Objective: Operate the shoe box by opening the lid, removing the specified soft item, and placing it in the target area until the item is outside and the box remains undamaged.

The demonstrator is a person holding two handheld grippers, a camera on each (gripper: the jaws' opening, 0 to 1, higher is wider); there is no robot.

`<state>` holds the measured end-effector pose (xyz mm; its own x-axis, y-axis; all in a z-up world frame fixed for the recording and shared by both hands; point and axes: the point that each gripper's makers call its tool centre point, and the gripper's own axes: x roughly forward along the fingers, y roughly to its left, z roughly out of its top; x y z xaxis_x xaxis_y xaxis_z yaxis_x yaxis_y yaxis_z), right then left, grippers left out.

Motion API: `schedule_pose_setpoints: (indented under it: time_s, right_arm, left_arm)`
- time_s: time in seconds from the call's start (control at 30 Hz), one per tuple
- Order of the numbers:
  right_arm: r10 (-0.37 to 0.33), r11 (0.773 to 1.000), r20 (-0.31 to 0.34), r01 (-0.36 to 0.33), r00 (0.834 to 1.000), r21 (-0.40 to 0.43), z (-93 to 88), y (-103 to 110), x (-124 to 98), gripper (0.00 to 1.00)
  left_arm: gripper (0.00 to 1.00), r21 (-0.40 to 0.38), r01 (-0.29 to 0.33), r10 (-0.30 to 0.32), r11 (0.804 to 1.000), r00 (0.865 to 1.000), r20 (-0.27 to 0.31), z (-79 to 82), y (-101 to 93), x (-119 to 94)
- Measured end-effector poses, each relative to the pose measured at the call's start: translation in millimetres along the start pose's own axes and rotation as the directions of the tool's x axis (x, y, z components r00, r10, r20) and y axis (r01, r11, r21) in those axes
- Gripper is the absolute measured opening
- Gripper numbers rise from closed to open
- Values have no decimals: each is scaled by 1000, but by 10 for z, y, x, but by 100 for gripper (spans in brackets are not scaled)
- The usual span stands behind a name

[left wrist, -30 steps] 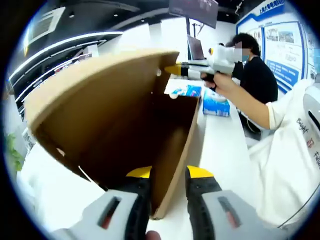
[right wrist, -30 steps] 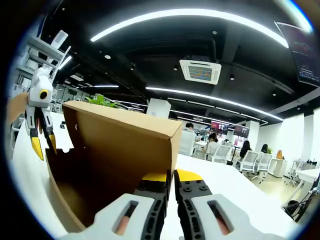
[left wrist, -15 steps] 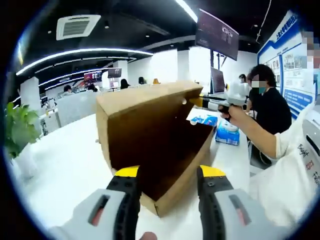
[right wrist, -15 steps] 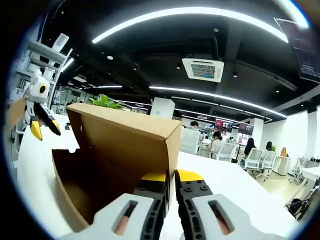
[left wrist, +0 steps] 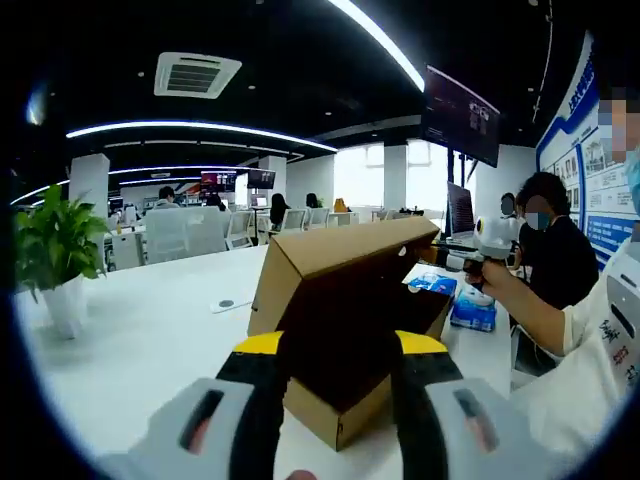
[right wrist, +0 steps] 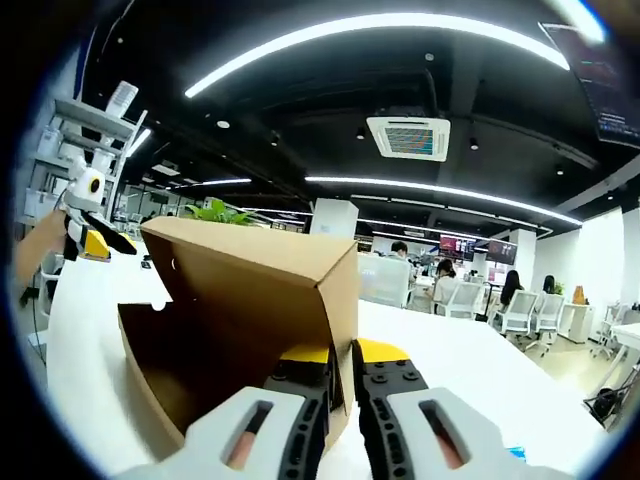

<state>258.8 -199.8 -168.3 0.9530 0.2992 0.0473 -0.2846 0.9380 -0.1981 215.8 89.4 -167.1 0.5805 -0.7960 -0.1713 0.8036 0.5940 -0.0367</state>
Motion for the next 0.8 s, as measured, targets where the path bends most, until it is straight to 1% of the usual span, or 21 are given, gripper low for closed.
schedule_pose_setpoints:
  time_s: [0.13,0.17,0.23,0.37,0.4,0.53,0.57,0.6,0.63,0.7,0.8]
  right_arm:
    - [4,1000,-9,-4,1000,-21,-18,17,1,6]
    - [3,1000,-10,-3,1000,-18,-18,18,1,6]
    - [-1,999,-15,0,1000,-44,-19,27,-3,6]
    - [7,1000,-13,-8,1000,-30,-23,35,-39,7]
    - [20,1000,-10,-20,1000,-13,-24,40,-39,7]
    - [41,999,-10,-41,999,-6,-21,57,-45,9]
    - [57,998,-12,-57,998,1,-18,86,-51,13]
    - [100,995,-12,-100,995,19,-11,170,-55,21]
    - [125,992,-24,-124,992,36,-23,220,-64,27]
    - [149,988,-22,-149,989,35,-2,283,-91,36]
    - [230,972,-18,-229,973,44,14,420,-174,50]
  left_arm:
    - [51,2,16,-16,1000,999,28,82,-75,42]
    - [51,4,5,-5,1000,999,41,110,-71,60]
    - [52,12,-9,8,1000,999,39,113,-57,90]
    - [53,3,-21,21,1000,999,49,136,-31,126]
    - [54,-2,-25,25,1000,998,56,143,-29,131]
    - [55,2,-30,30,1000,997,71,150,-41,136]
    - [55,2,-31,30,1000,997,71,148,-44,138]
    - [54,4,-32,31,999,998,61,131,-53,140]
    - [55,19,-33,32,999,998,45,109,-61,140]
    - [55,26,-37,36,999,999,39,110,-64,134]
    - [55,22,-33,32,999,999,36,106,-64,127]
